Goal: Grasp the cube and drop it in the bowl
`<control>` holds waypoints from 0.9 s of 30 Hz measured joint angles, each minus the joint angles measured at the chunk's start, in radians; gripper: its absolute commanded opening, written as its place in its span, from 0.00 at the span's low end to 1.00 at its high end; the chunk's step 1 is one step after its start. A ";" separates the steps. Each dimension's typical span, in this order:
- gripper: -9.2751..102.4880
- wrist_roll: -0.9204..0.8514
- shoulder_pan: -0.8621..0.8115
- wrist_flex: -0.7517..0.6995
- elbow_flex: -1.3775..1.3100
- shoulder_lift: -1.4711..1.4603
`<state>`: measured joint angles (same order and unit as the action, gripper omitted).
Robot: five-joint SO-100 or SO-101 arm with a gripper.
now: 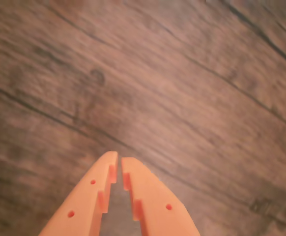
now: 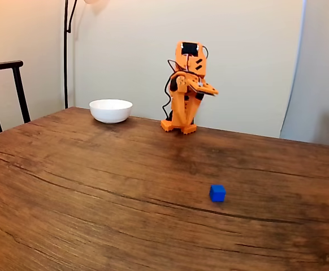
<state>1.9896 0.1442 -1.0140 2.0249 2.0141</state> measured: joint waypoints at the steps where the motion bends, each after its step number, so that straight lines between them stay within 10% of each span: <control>1: 0.08 0.000 0.006 0.025 0.000 -0.015; 27: 0.08 -0.083 0.103 0.617 0.000 -0.354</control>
<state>1.9067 0.2470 -0.3973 2.0249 1.6598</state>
